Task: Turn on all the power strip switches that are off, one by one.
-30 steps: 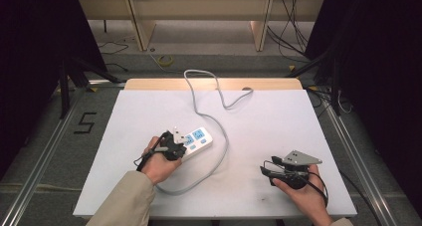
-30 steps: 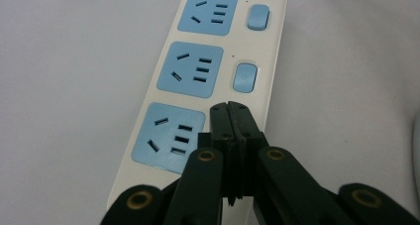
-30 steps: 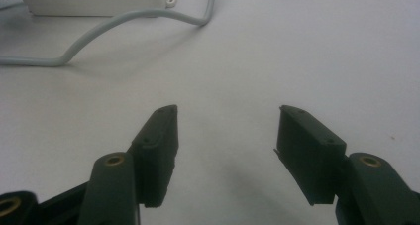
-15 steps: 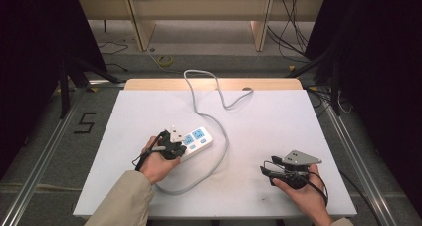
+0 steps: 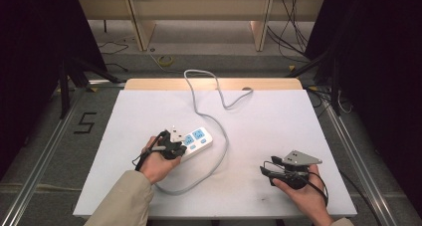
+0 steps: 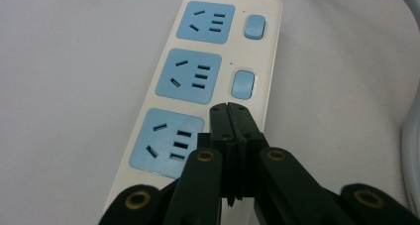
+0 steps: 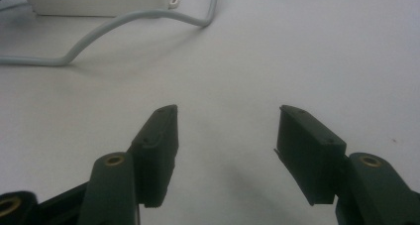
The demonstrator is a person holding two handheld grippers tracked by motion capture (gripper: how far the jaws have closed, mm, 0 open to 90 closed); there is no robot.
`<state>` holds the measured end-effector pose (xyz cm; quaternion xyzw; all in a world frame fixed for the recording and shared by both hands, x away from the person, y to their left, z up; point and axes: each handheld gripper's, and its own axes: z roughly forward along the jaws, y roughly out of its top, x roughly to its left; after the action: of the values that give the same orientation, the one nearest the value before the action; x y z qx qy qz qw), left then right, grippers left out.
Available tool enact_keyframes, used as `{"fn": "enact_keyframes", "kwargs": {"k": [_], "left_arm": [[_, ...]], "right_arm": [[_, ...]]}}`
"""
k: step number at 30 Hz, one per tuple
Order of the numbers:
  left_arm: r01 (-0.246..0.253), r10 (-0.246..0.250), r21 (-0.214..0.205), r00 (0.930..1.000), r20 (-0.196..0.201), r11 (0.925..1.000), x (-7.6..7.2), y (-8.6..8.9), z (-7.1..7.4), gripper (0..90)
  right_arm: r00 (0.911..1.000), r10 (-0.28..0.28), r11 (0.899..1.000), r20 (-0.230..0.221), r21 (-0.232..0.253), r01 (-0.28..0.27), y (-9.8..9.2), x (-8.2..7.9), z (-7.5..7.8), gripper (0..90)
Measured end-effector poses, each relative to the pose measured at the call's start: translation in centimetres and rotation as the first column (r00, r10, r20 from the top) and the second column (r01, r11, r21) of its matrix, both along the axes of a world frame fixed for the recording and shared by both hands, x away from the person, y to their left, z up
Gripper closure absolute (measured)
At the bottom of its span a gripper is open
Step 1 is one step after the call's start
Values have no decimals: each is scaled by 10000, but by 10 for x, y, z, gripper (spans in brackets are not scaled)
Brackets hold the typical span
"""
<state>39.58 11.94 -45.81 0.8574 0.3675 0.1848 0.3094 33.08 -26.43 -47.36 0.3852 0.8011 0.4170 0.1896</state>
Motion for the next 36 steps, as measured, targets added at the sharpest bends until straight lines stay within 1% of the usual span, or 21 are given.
{"fn": "enact_keyframes", "kwargs": {"k": [10,16,20,31,36], "left_arm": [[-80,80,10,9999,94,10000,0,0,2,895],[18,-19,106,9999,117,9999,2,-1,4,895],[-3,3,24,9999,167,10000,2,-2,4,895],[109,-110,130,9999,127,9999,4,-6,6,896],[113,-114,80,9997,194,9999,6,-10,8,896]], "right_arm": [[10000,1,10000,16,25,-1,0,0,0,420],[10000,0,10000,0,22,0,0,0,0,420],[10000,1,10000,-1,17,-1,0,0,0,420],[10000,10,10000,17,27,-10,0,0,0,420],[10000,11,10000,27,53,-11,0,0,0,420]]}}
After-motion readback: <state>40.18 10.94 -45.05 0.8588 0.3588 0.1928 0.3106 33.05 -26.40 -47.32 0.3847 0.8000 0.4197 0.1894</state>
